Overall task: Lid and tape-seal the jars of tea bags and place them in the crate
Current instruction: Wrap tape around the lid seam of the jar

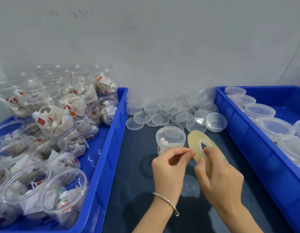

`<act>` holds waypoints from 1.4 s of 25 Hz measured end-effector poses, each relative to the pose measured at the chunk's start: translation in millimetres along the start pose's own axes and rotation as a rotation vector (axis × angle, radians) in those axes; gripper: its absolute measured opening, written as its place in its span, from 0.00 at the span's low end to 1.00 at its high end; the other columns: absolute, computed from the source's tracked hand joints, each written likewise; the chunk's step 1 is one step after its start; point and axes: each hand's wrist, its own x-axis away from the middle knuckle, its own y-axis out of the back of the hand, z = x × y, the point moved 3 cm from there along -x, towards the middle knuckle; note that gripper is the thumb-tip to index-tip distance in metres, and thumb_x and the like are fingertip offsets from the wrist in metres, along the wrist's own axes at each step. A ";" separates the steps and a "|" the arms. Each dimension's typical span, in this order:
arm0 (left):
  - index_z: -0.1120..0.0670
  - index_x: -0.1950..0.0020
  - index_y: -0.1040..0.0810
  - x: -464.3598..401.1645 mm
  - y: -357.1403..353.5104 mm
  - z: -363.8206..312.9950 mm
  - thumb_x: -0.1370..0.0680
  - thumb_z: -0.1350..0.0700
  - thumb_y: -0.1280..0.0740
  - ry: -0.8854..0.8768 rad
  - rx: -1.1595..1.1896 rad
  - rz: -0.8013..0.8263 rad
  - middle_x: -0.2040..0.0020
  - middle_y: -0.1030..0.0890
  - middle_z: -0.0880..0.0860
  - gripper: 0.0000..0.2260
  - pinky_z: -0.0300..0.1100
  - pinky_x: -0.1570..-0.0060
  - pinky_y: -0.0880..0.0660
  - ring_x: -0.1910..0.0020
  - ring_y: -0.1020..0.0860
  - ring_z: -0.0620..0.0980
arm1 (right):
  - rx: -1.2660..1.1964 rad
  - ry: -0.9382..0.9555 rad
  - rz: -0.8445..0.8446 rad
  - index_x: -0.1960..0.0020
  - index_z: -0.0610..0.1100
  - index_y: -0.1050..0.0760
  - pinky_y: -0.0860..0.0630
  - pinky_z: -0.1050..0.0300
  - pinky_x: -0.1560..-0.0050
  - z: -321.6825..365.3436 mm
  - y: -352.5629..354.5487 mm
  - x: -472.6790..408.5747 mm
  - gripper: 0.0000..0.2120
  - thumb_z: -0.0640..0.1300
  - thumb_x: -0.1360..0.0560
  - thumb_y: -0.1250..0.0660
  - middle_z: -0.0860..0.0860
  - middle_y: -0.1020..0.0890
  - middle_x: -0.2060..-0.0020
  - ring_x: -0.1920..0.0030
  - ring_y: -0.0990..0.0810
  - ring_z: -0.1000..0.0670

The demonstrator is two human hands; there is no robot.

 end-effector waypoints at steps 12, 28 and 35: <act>0.44 0.54 0.18 3.7 -0.1 5.8 0.28 0.67 0.28 -0.130 -0.124 0.011 0.58 0.17 0.44 0.16 0.38 0.56 0.21 0.59 0.18 0.44 | -0.029 -0.058 0.021 0.54 0.42 0.25 0.32 0.56 0.74 -2.8 -7.1 4.3 0.18 0.54 0.27 0.47 0.52 0.20 0.68 0.77 0.25 0.46; 0.49 0.59 0.16 5.3 2.4 6.2 0.32 0.68 0.25 -0.160 -0.082 -0.049 0.62 0.15 0.48 0.12 0.39 0.55 0.21 0.61 0.17 0.47 | -0.039 -0.055 0.032 0.56 0.43 0.26 0.37 0.61 0.75 -0.3 -4.1 3.5 0.17 0.54 0.28 0.46 0.53 0.22 0.71 0.79 0.31 0.50; 0.54 0.62 0.16 4.7 1.6 9.2 0.31 0.67 0.26 0.015 0.038 -0.033 0.65 0.16 0.51 0.08 0.35 0.59 0.22 0.65 0.17 0.46 | 0.001 -0.016 -0.006 0.59 0.41 0.25 0.31 0.57 0.77 1.5 -4.5 2.7 0.18 0.53 0.28 0.45 0.49 0.21 0.73 0.79 0.26 0.45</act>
